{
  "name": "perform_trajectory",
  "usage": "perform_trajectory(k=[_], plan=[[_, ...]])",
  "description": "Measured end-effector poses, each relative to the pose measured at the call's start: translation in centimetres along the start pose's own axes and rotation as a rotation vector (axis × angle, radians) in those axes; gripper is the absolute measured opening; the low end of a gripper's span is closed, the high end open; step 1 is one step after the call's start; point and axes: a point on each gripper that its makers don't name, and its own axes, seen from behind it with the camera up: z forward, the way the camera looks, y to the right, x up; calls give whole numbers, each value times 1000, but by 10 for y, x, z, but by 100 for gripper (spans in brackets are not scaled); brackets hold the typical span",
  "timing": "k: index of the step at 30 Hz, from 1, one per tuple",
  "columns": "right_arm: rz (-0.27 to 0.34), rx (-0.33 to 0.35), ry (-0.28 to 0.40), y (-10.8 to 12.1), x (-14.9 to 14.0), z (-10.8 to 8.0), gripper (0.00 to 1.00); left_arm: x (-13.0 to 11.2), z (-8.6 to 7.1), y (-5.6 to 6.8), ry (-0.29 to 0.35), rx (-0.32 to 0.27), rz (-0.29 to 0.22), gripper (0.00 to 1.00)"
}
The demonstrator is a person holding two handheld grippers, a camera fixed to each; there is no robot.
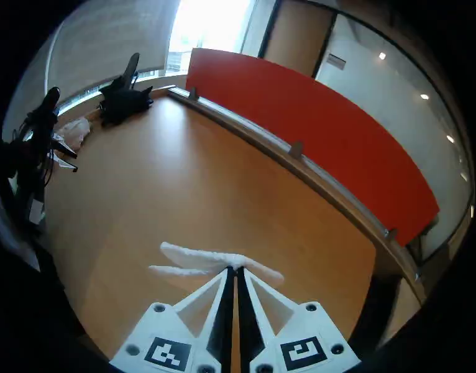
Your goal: Fold towel
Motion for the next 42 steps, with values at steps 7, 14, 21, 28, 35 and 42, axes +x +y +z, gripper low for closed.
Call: perform_trajectory(k=[7,14,21,28,35,42], plan=[[24,-40,-27,40,-23,-10,4,3,1,4,-4,5,4,95],[43,-80,-53,75,-43,-19,4,7,1,7,-6,12,7,95],[63,-114,-85,106,-63,-27,4,9,2,8,-8,19,4,95],[76,-141,-121,130,-83,-32,4,11,3,11,-12,25,11,95],[94,-160,-138,145,-93,-31,4,12,4,12,-13,27,14,95],[98,-168,-144,151,-95,-29,4,12,3,14,-15,30,13,95]])
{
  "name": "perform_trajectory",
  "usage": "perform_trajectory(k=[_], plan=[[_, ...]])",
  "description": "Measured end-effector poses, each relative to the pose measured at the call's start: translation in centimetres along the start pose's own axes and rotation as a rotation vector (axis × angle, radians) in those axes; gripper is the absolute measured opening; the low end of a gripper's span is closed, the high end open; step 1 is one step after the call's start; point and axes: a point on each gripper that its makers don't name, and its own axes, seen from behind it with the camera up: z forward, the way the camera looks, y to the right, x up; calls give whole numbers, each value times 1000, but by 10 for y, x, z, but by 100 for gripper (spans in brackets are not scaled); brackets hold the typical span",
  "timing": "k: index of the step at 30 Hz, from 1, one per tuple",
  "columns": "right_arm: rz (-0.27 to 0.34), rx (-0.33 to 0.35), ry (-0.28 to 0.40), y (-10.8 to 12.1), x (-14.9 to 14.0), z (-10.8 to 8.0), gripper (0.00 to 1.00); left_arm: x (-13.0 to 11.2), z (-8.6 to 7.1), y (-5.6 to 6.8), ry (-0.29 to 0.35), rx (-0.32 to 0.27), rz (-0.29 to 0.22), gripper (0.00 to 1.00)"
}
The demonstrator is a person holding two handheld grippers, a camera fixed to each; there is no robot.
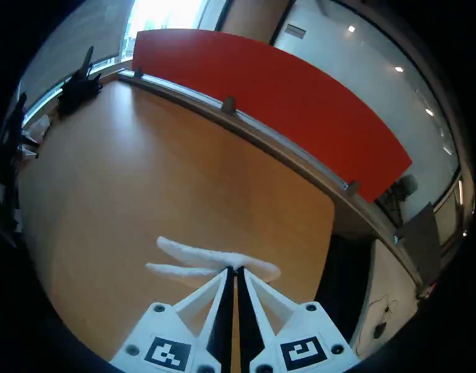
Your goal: Fold towel
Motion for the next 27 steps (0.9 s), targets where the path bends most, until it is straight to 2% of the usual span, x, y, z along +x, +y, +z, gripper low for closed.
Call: perform_trajectory(k=[27], plan=[[-14,22,-9,-11,3,13,4,-3,-3,1,-1,9,-7,95]])
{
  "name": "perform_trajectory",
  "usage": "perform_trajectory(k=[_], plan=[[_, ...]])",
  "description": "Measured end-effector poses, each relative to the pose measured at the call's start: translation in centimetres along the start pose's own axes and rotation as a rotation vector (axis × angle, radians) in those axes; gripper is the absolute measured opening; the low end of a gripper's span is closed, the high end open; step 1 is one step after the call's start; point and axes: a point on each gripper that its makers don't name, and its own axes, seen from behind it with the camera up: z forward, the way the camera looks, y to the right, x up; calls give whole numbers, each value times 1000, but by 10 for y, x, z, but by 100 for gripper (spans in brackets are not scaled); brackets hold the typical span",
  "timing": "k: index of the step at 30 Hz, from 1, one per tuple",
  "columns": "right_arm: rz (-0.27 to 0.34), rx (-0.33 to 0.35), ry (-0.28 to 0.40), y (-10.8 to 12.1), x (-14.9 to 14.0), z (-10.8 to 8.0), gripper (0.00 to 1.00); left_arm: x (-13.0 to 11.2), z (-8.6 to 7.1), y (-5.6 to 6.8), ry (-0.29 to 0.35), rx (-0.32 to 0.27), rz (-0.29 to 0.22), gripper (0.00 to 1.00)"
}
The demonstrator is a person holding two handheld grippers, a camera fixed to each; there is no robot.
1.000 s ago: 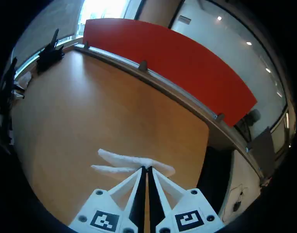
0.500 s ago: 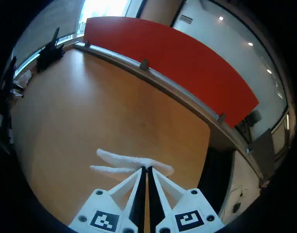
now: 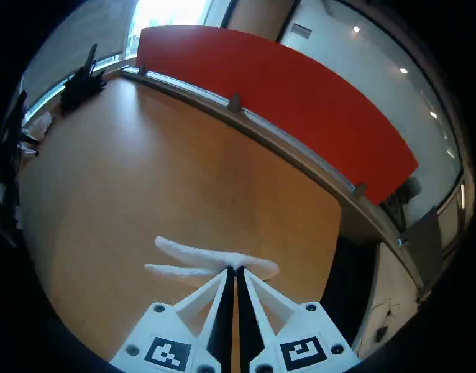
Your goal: Fold towel
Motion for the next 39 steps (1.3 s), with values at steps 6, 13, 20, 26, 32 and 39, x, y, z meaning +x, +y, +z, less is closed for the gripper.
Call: perform_trajectory(k=[6,13,20,26,32,39], plan=[[5,-2,-22,-1,-16,-2,4,0,0,0,0,0,-2,95],[22,-13,-70,1,-48,-4,4,0,1,1,-1,-1,3,95],[46,-18,-118,-2,-78,-5,4,0,1,2,-2,-4,9,95],[68,-35,-150,-3,-100,-5,4,0,0,3,-2,-4,12,95],[92,-44,-177,-5,-119,-6,4,-1,-2,1,-1,-2,11,95],[120,-58,-210,-8,-140,-7,5,-2,-3,1,-2,-1,15,95]])
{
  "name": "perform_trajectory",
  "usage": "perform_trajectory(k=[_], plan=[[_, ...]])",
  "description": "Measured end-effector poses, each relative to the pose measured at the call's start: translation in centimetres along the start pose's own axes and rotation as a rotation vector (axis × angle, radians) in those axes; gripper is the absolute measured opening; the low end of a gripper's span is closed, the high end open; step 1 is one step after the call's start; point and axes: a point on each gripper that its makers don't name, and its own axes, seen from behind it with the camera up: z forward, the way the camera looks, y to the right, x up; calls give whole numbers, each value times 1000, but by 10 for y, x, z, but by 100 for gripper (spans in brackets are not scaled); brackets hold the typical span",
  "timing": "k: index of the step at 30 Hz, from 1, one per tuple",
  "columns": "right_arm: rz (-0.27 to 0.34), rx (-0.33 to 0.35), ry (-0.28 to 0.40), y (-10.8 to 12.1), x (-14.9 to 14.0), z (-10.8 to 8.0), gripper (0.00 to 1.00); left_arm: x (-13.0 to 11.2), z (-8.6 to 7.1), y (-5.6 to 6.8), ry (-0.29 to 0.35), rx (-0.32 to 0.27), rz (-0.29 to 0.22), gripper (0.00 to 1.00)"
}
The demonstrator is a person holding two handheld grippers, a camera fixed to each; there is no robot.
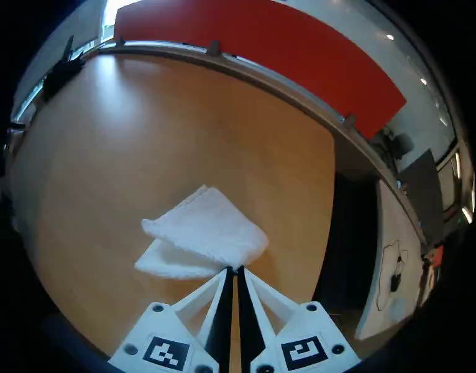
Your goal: Fold towel
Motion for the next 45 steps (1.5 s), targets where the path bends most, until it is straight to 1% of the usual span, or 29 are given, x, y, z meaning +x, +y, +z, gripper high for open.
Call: perform_trajectory(k=[3,7,9,11,15,17,24,35,39,45], plan=[[10,-8,-17,0,-9,1,8,-1,-1,0,0,1,2,95],[24,-19,-37,1,-21,2,17,-2,-1,0,-2,1,3,95],[30,-27,-45,2,-26,2,27,-2,-1,1,-2,1,3,95],[35,-36,-53,3,-31,2,33,-2,-1,1,-1,0,2,95],[39,-38,-58,2,-35,1,60,-2,-1,3,-2,-2,4,95],[38,-36,-55,1,-36,0,70,-2,0,4,-2,-4,6,95],[31,-24,-43,-8,-33,1,72,-3,0,6,-2,-8,10,95],[44,-1,-25,-21,-27,5,72,-4,-3,2,-1,-2,8,95],[46,15,-17,-31,-23,9,72,-5,-4,1,-1,-1,7,95],[45,49,-5,-53,-17,19,72,-6,-7,-2,1,3,5,95]])
